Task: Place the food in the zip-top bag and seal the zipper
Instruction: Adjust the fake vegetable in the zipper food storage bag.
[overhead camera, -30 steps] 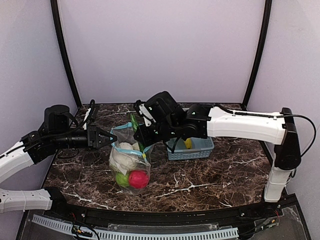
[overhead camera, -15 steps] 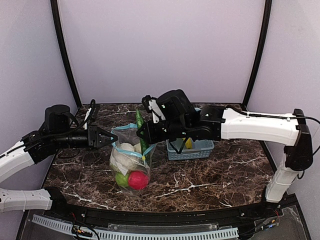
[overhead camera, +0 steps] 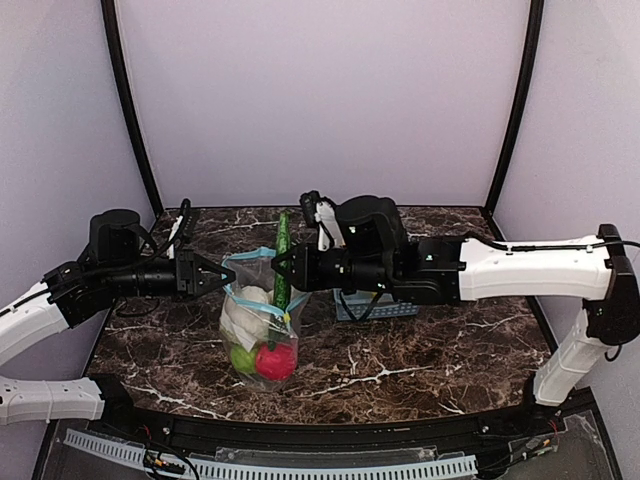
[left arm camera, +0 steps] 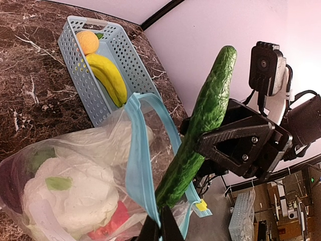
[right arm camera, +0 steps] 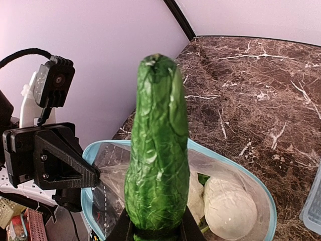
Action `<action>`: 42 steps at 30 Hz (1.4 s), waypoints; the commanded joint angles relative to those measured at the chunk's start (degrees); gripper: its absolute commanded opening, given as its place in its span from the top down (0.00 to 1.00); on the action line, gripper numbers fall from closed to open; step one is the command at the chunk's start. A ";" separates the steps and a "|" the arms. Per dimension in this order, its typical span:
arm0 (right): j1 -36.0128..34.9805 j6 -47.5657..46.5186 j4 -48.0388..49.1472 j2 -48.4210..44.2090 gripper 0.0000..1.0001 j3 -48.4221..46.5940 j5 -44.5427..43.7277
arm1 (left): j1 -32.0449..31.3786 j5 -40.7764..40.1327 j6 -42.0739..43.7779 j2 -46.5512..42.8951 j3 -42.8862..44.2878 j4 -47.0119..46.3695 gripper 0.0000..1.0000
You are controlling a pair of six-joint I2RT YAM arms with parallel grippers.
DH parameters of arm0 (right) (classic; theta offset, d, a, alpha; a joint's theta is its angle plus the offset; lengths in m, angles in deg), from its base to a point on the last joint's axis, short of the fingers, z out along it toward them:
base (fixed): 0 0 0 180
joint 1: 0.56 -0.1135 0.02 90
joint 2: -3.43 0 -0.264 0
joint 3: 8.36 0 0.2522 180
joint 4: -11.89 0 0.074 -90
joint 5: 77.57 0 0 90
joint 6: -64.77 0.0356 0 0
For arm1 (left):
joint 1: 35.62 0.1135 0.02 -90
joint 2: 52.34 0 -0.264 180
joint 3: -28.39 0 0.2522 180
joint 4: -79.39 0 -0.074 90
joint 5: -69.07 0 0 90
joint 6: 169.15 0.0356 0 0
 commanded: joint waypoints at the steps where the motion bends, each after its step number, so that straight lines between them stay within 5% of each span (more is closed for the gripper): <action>1: -1.32 2.19 6.49 1.63 1.00 0.93 -1.71 | 0.37 0.00 -0.49 -0.43 0.05 -2.97 0.99; 22: -4.59 0.97 16.92 7.39 1.00 6.42 -1.75 | 0.37 -0.76 -1.37 -0.30 -0.39 -4.12 0.99; 42: -4.75 -2.47 11.43 11.77 0.95 3.10 11.49 | 0.35 -2.41 -1.06 -0.77 -0.96 -3.70 0.99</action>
